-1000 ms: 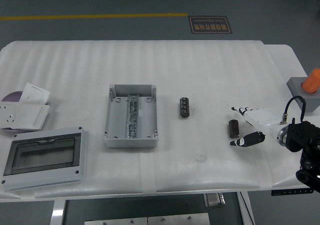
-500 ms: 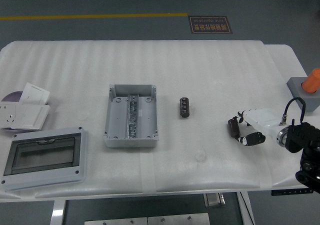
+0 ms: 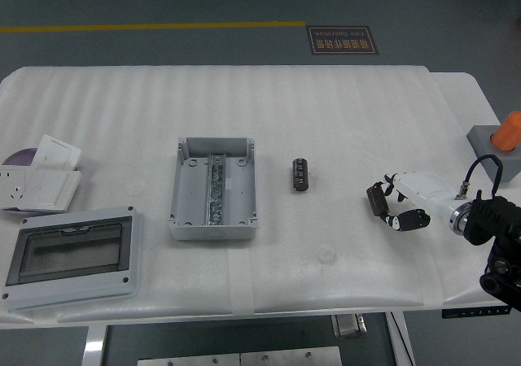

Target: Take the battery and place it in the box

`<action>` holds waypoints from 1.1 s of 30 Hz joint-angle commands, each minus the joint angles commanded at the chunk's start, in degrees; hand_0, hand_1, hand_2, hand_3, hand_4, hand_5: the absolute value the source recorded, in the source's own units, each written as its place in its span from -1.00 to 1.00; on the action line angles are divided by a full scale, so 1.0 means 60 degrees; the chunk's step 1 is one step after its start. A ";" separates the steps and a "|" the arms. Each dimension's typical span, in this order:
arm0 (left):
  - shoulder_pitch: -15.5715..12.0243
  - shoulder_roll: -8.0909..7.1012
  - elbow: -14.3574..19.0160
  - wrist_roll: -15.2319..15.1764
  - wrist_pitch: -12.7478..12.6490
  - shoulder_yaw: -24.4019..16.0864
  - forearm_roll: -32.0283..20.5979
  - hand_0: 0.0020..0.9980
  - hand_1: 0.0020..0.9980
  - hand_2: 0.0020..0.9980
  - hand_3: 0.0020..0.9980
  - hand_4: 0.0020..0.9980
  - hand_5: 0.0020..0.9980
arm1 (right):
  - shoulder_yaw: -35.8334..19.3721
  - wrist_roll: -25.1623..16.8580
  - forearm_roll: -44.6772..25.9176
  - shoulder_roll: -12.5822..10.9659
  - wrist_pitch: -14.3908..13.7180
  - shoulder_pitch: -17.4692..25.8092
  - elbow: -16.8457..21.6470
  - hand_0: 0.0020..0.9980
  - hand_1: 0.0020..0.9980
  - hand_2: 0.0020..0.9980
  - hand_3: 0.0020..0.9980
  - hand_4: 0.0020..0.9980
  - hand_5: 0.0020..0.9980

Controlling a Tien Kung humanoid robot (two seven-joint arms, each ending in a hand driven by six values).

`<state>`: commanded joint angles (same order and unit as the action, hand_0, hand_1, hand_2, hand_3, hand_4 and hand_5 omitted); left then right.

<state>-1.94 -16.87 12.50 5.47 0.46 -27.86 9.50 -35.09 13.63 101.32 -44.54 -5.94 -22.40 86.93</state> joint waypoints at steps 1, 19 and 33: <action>-0.0011 0.0001 -0.0011 0.0001 0.0006 0.0034 -0.0033 0.24 0.32 0.14 0.19 0.32 -0.27 | -0.0081 -0.0016 -0.0178 0.0021 -0.0051 -0.0040 0.0129 -0.22 0.08 0.30 0.40 -0.08 -0.58; -0.0121 0.0016 -0.0156 0.0032 0.0115 0.0736 -0.0623 0.24 0.32 0.14 0.19 0.35 -0.22 | 0.0851 -0.0105 -0.0675 0.2894 -0.1397 -0.1746 -0.0140 0.18 0.32 0.46 0.55 0.19 -0.32; -0.0114 -0.0022 -0.0192 0.0059 0.0181 0.0976 -0.0803 0.24 0.32 0.13 0.18 0.35 -0.21 | 0.1497 -0.0356 -0.1223 0.3883 -0.1325 -0.2164 -0.0503 0.37 0.44 0.54 0.66 0.23 -0.28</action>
<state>-2.62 -17.01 11.34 5.82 1.54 -22.01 4.68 -26.11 11.50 93.98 -21.24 -13.89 -35.39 83.91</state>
